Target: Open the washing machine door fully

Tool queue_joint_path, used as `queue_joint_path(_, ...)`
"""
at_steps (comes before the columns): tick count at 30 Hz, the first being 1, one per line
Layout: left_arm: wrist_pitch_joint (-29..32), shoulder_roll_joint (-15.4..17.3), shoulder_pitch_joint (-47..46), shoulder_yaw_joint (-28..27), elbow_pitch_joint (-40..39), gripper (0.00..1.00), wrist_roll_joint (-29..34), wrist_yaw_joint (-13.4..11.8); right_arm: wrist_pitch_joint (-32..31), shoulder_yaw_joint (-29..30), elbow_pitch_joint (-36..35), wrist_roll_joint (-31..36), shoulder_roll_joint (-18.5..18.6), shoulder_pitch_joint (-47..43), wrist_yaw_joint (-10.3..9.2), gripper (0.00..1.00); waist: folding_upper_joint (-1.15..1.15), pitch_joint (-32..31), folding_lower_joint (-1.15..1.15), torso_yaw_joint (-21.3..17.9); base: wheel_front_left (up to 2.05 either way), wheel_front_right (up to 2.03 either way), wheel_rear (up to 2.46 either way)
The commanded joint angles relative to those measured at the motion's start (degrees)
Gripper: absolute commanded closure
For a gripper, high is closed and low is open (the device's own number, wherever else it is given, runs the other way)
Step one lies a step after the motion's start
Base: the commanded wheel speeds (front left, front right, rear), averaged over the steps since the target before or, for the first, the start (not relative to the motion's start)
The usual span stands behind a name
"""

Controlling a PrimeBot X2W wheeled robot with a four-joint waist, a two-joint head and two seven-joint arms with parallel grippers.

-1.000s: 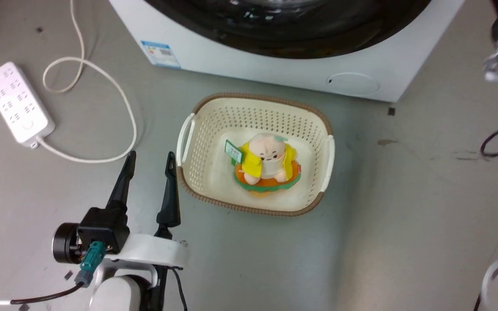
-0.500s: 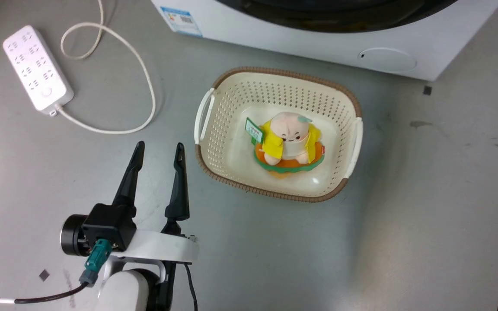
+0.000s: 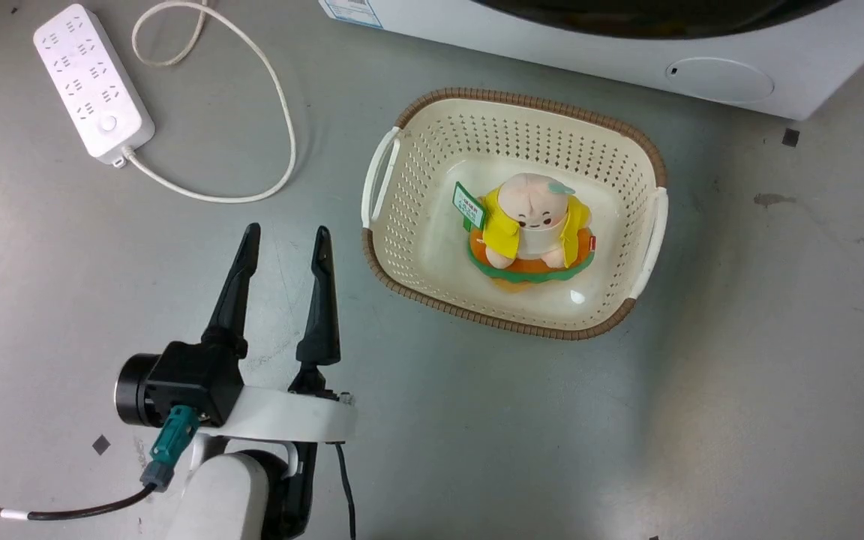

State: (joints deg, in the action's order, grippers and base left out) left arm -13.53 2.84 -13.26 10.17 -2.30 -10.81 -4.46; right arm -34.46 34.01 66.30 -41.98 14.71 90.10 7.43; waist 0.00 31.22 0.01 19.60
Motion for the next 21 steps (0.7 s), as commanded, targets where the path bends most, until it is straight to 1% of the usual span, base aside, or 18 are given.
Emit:
queue_joint_path(1,-0.69,0.04,-0.98,0.12,-0.11,0.0,-0.48,-0.29,-1.9,0.12,2.7,-0.58,-0.8,1.1,0.06,1.0,0.0,-0.36,-0.01,-0.03,0.0,0.0,0.0)
queue_joint_path(6,-1.29,0.04,-0.94,1.05,0.22,0.0,-0.92,0.02,-4.46,1.2,5.89,-1.65,0.15,-0.24,0.06,1.0,0.0,-2.45,-0.01,-0.13,0.0,0.0,0.0)
queue_joint_path(9,-1.47,0.04,-0.39,1.48,0.64,0.0,-0.88,0.0,-6.21,1.65,6.66,-2.59,-0.21,-2.78,0.06,1.0,0.0,-4.92,-0.01,-0.51,0.0,0.0,0.0)
queue_joint_path(15,-1.47,0.04,2.02,1.32,2.04,0.0,0.11,0.31,-9.45,1.38,3.74,-4.62,-4.21,-12.37,0.06,1.0,0.0,-11.29,-0.01,-2.05,0.0,0.0,0.0)
queue_joint_path(21,-1.47,0.04,5.12,0.33,3.22,0.0,1.35,0.74,-13.26,1.03,-1.96,-7.75,-9.47,-22.69,0.06,1.0,0.0,-17.45,-0.01,-3.28,0.0,0.0,0.0)
